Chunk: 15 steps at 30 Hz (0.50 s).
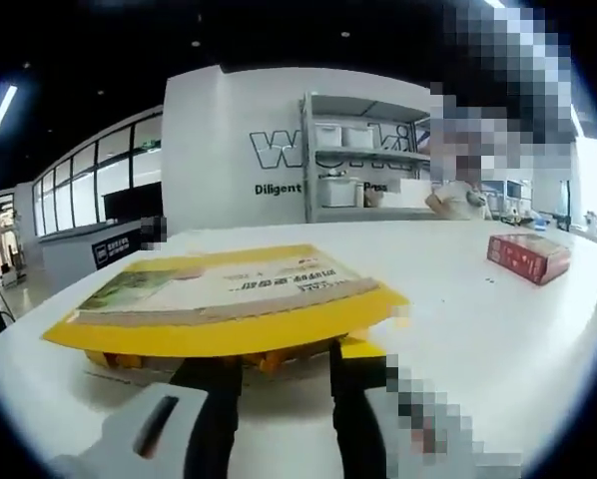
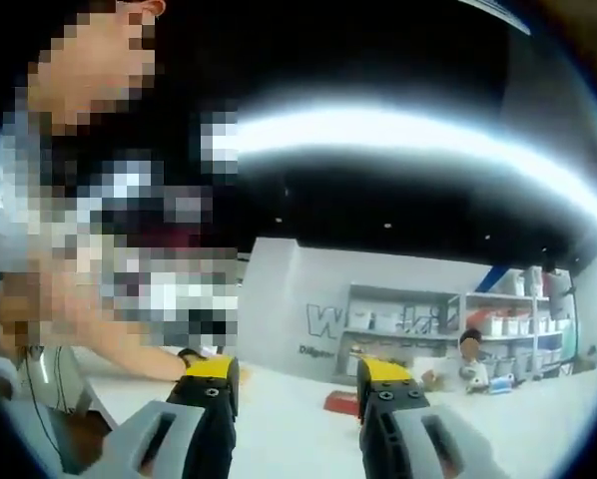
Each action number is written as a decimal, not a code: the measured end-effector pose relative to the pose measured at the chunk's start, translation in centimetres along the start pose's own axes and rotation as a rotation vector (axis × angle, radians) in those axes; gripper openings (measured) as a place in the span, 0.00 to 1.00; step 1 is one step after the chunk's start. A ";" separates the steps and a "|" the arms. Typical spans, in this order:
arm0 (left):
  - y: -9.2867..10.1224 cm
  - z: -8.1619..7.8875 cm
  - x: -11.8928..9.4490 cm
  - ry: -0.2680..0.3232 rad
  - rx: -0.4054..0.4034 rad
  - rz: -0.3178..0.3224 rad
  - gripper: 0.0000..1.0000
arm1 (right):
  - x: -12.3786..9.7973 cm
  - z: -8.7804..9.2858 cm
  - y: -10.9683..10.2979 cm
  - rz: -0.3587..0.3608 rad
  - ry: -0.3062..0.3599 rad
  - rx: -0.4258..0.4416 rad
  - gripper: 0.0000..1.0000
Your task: Tear open the coffee pouch, take out the coffee, and pour the coffee from the pouch into the cup
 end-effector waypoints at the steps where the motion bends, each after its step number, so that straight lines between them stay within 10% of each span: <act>1: 0.0 -0.1 0.1 0.000 -0.002 0.000 0.37 | 0.0 -0.1 0.0 0.000 0.001 -0.002 0.48; 15: -0.6 0.4 0.3 -0.038 0.010 -0.022 0.14 | -0.6 -1.3 0.4 0.013 0.013 -0.031 0.48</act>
Point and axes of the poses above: the point that each gripper's makers call its tool centre point, and the gripper's own axes: x roughly forward along the fingers, y roughly to its right, z roughly out of its underside, the point moved 4 cm from there along -x, roughly backward along the fingers, and after that the axes turned 2 degrees about -z, right-handed, at the moved point
